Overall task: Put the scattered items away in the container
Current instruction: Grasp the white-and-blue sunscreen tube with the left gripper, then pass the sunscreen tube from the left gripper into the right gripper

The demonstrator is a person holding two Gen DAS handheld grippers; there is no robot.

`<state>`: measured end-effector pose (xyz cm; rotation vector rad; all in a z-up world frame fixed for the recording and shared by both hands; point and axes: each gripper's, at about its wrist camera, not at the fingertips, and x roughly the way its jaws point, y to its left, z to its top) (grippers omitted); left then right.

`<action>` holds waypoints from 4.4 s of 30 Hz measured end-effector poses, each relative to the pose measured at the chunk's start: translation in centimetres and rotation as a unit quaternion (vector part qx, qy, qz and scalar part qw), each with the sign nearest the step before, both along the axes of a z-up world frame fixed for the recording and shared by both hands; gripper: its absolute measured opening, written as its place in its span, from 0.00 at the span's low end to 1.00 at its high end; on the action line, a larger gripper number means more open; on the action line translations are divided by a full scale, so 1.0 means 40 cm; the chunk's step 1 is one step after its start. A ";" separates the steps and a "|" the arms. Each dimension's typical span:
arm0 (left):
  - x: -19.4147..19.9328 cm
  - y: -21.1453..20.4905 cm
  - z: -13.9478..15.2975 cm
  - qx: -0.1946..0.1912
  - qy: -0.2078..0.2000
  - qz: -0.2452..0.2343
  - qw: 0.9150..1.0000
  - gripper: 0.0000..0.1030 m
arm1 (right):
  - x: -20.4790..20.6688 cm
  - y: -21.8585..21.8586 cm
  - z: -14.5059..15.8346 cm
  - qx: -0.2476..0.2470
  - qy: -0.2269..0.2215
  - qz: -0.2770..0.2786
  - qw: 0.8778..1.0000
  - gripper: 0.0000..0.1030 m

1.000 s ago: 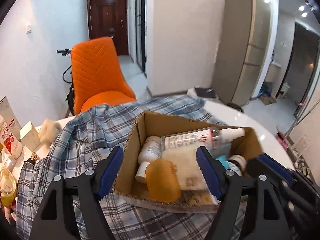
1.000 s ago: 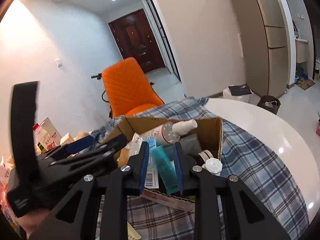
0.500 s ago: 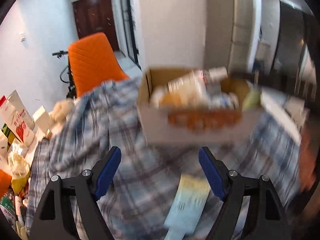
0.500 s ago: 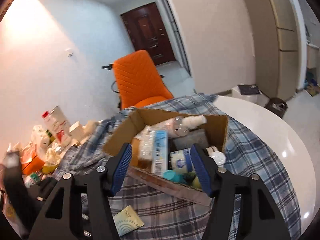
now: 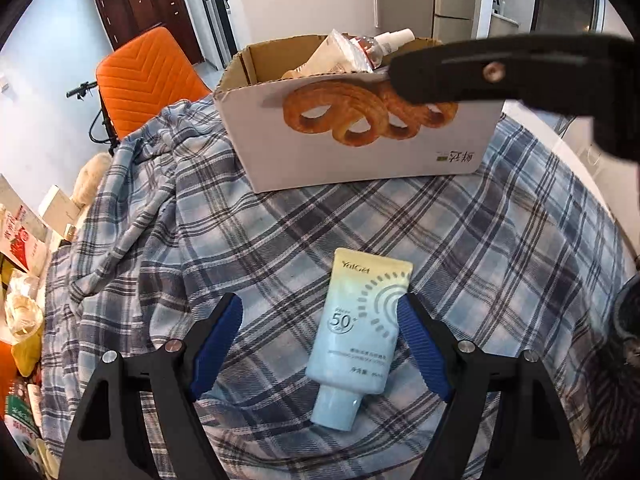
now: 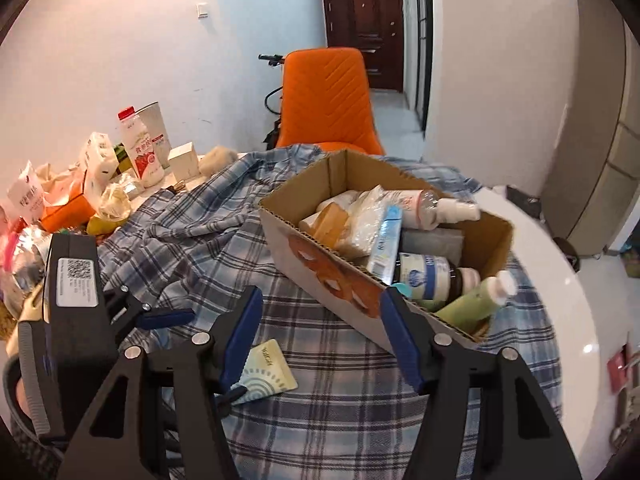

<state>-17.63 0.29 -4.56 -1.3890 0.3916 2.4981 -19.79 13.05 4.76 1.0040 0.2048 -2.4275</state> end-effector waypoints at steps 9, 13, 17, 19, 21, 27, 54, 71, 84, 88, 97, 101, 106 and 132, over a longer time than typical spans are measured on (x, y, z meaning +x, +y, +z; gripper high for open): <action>0.014 0.010 -0.017 -0.035 -0.007 -0.014 0.999 0.80 | 0.087 0.013 -0.095 0.064 -0.028 0.038 0.997 0.72; 0.019 0.018 -0.023 -0.043 -0.011 -0.020 0.999 0.80 | 0.131 0.021 -0.123 0.079 -0.048 0.087 0.992 0.72; 0.018 0.032 -0.035 -0.052 -0.011 -0.025 0.998 0.80 | 0.153 0.048 -0.122 0.070 -0.067 0.134 0.986 0.72; 0.019 0.037 -0.040 -0.057 -0.008 -0.027 0.998 0.80 | 0.150 0.062 -0.125 0.063 -0.084 0.145 0.984 0.72; 0.019 0.039 -0.044 -0.058 -0.005 -0.031 0.998 0.80 | 0.150 0.071 -0.136 0.057 -0.098 0.164 0.980 0.72; 0.019 0.039 -0.051 -0.055 -0.014 -0.042 0.998 0.73 | 0.126 0.085 -0.168 0.027 -0.114 0.177 0.977 0.72; 0.004 0.022 -0.041 0.011 -0.038 -0.019 0.999 0.47 | 0.161 0.020 -0.175 0.099 -0.069 0.109 0.987 0.72; 0.059 0.003 0.084 0.031 0.017 -0.033 0.999 0.28 | 0.168 0.006 -0.159 0.090 -0.037 0.099 0.990 0.46; 0.068 0.051 0.116 0.040 0.009 -0.060 0.997 0.23 | 0.178 -0.013 -0.154 0.053 -0.029 0.163 0.985 0.37; 0.064 0.061 0.126 0.047 0.006 -0.066 0.997 0.23 | 0.191 -0.027 -0.153 0.048 -0.004 0.171 0.984 0.41; 0.082 0.112 0.138 0.039 0.002 -0.103 0.994 0.22 | 0.198 -0.015 -0.133 0.011 0.039 0.190 0.981 0.69; 0.080 0.135 0.139 0.045 0.002 -0.108 0.993 0.22 | 0.184 -0.021 -0.151 0.012 0.029 0.188 0.982 0.69; 0.069 0.143 0.134 0.060 -0.003 -0.106 0.993 0.22 | 0.160 -0.006 -0.167 -0.017 0.015 0.170 0.985 0.69; 0.042 0.090 0.150 0.035 0.039 -0.024 0.998 0.40 | 0.164 0.002 -0.190 0.006 -0.002 0.121 0.993 0.32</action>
